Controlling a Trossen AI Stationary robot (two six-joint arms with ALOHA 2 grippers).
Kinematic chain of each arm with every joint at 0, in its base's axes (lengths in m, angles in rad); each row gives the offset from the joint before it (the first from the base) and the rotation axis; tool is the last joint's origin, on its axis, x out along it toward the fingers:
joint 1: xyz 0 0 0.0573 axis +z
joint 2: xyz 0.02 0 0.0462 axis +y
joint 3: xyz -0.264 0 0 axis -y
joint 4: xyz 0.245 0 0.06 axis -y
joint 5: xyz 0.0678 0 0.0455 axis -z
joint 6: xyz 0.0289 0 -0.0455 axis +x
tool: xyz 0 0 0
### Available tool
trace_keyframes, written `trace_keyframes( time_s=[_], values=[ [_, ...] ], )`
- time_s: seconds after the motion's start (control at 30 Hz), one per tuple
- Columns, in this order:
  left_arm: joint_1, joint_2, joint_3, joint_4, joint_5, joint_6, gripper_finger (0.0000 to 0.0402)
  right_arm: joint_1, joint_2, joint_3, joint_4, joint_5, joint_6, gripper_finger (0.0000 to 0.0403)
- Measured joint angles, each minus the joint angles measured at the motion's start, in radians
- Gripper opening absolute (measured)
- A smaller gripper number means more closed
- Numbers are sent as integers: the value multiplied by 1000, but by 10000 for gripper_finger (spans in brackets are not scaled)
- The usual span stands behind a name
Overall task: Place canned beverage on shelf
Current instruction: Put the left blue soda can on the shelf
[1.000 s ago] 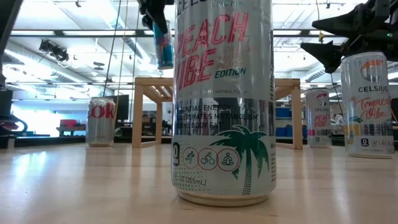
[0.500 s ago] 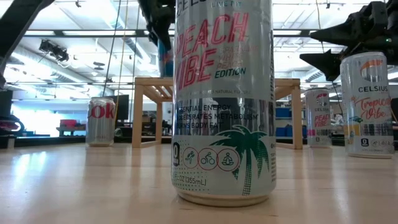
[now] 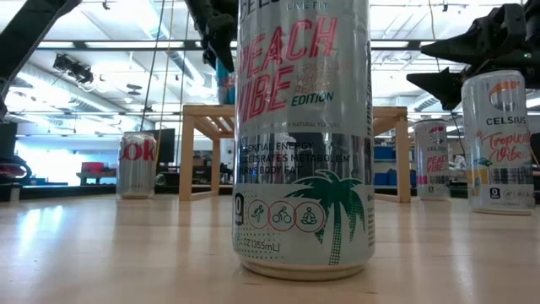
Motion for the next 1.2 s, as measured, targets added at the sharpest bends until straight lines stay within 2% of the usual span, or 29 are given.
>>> trace_keyframes(
  time_s=[0.27,0.83,1.2],
  values=[
    [12,18,-1,5,1,4,245,0,0,0,63,16,-34,332],
    [17,18,-1,-7,1,3,246,0,0,0,62,19,-36,332],
    [16,17,-1,-10,-2,23,285,0,0,0,70,19,-36,332]
  ],
)
